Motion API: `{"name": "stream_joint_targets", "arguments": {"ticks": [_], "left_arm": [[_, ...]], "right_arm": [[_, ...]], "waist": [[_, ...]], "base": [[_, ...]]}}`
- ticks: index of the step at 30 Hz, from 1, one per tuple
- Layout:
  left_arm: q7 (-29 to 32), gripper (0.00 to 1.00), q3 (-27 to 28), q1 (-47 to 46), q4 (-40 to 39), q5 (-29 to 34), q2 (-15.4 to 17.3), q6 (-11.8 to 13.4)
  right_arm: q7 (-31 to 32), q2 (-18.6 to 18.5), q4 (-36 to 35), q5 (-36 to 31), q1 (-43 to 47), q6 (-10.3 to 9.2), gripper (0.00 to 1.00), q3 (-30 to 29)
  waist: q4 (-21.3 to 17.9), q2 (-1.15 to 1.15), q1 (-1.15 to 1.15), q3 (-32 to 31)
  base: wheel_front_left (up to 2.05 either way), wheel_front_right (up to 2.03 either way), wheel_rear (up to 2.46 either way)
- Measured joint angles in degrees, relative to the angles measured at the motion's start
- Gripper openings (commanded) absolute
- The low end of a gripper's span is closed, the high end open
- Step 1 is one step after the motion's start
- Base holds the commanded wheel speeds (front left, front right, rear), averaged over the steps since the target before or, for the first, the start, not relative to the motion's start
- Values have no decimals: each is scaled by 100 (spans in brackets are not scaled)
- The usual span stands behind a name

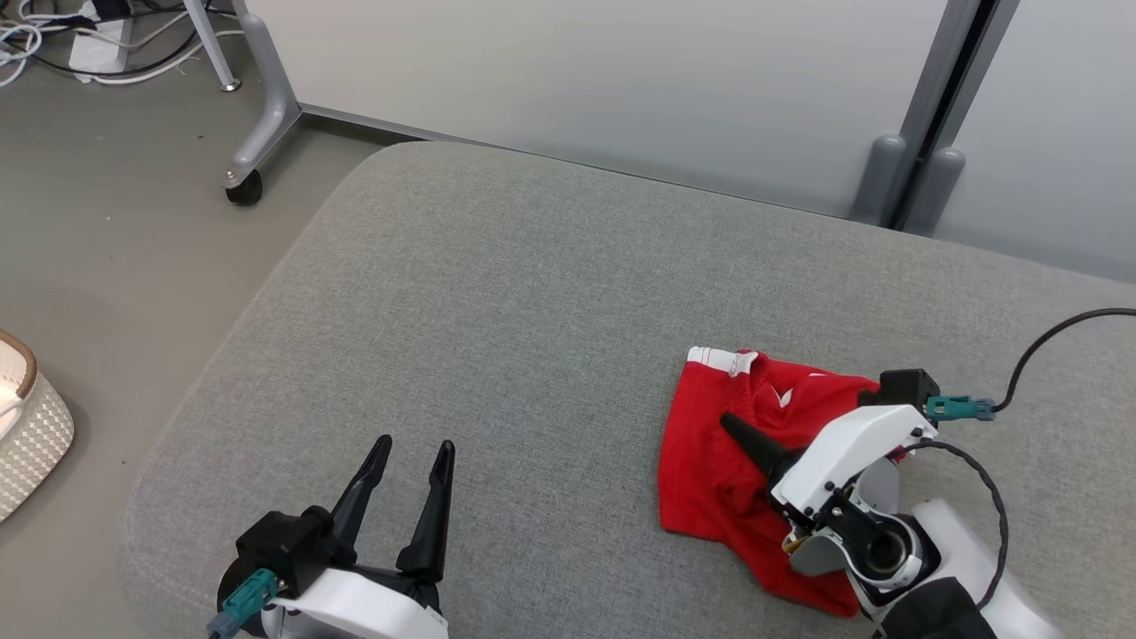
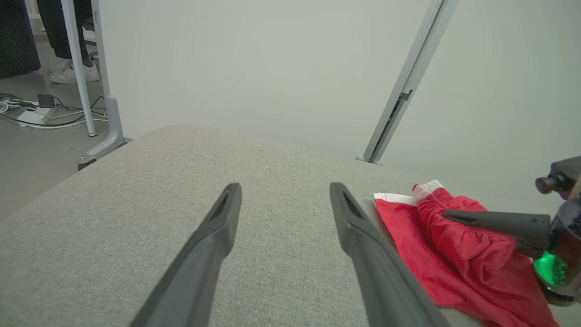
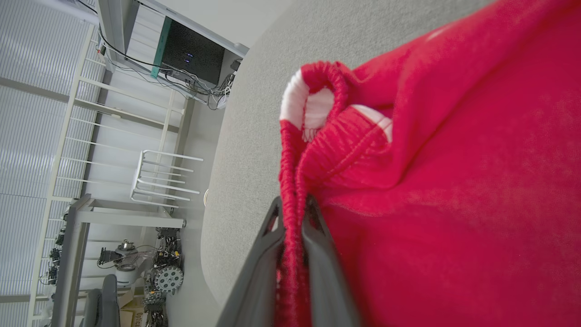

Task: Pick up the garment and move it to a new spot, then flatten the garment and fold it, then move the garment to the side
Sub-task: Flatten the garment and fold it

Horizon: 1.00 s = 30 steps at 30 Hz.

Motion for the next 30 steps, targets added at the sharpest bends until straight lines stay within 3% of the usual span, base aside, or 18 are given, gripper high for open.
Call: {"name": "stream_joint_targets", "arguments": {"ticks": [1,2,3,12,16,23,30], "left_arm": [[1,100,1,-9,14,1,-10,-3],[1,100,5,-11,30,1,-15,-13],[0,100,13,-15,44,1,-21,-18],[1,100,107,-54,148,35,-35,-42],[0,100,205,-11,97,48,2,-32],[0,100,369,127,-169,156,-5,19],[0,100,510,254,-379,307,-14,43]], "right_arm": [[-43,-2,92,71,-64,0,20,108],[-79,-4,172,155,-118,0,20,221],[-130,-4,247,233,-173,-1,100,321],[-667,-5,-77,761,-355,-1,100,940],[-987,-301,-656,644,-222,0,100,955],[-1660,-1165,-1050,-89,186,1,100,537],[-2335,-1428,-1120,-1214,754,1,100,-111]], "waist": [[7,0,0,21],[6,0,0,37],[0,0,0,49],[-230,0,0,-54],[-419,0,0,-180],[-781,0,0,-373],[-978,0,0,-464]], "base": [[0,0,0],[0,0,0],[0,0,0],[0,0,0],[0,0,0],[0,0,0],[0,0,0]]}}
